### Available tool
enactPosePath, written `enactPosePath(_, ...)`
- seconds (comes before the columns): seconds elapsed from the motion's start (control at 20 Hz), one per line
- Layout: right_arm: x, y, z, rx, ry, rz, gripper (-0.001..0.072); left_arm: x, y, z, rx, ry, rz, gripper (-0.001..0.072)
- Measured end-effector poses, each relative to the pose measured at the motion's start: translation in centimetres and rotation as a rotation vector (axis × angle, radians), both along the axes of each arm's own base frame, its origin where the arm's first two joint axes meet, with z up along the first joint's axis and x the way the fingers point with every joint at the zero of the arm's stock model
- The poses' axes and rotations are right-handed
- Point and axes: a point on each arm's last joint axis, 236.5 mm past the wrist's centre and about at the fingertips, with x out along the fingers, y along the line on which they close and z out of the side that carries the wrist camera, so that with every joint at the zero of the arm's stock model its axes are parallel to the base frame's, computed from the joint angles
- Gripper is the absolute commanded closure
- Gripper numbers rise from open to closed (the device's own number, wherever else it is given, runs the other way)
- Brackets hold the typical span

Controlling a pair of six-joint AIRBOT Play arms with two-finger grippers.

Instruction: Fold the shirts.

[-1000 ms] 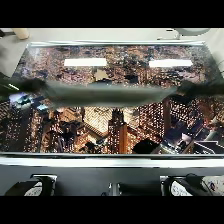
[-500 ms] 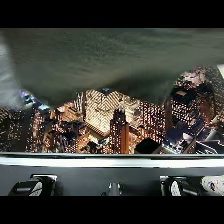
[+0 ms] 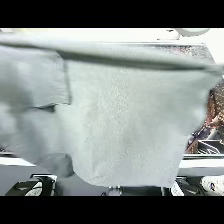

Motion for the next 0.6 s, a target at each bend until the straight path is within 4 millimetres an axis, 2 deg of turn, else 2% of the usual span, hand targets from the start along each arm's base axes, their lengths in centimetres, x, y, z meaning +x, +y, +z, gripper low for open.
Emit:
enactPosePath(0.1,3.0,-0.6,-8.7,0.068,0.264,0.017,0.0698,4.3,0.5,-9.1,-0.002,0.251,0.004,0.0681)
enactPosePath(0.2,5.5,-0.9,-15.8,0.082,0.437,0.022,0.0697,7.3,0.5,-18.3,-0.005,0.465,0.002,0.0681)
enactPosePath(0.3,8.5,-1.1,-21.5,0.065,0.512,0.014,0.0696,9.6,-0.1,-25.8,-0.027,0.602,-0.005,0.0681)
enactPosePath(0.35,10.1,-1.0,-23.5,0.065,0.512,0.0,0.0696,10.7,-0.5,-28.8,-0.043,0.647,-0.008,0.0681)
enactPosePath(0.4,11.6,-0.9,-25.3,0.069,0.504,-0.019,0.0696,11.7,-0.8,-31.1,-0.062,0.671,-0.008,0.0681)
enactPosePath(0.5,15.1,-0.8,-27.3,0.096,0.424,-0.073,0.0696,13.9,-1.4,-34.3,-0.1,0.672,0.001,0.0681)
enactPosePath(0.6,18.0,-0.6,-28.1,0.138,0.334,-0.115,0.0696,16.5,-1.4,-35.8,-0.125,0.622,0.02,0.0681)
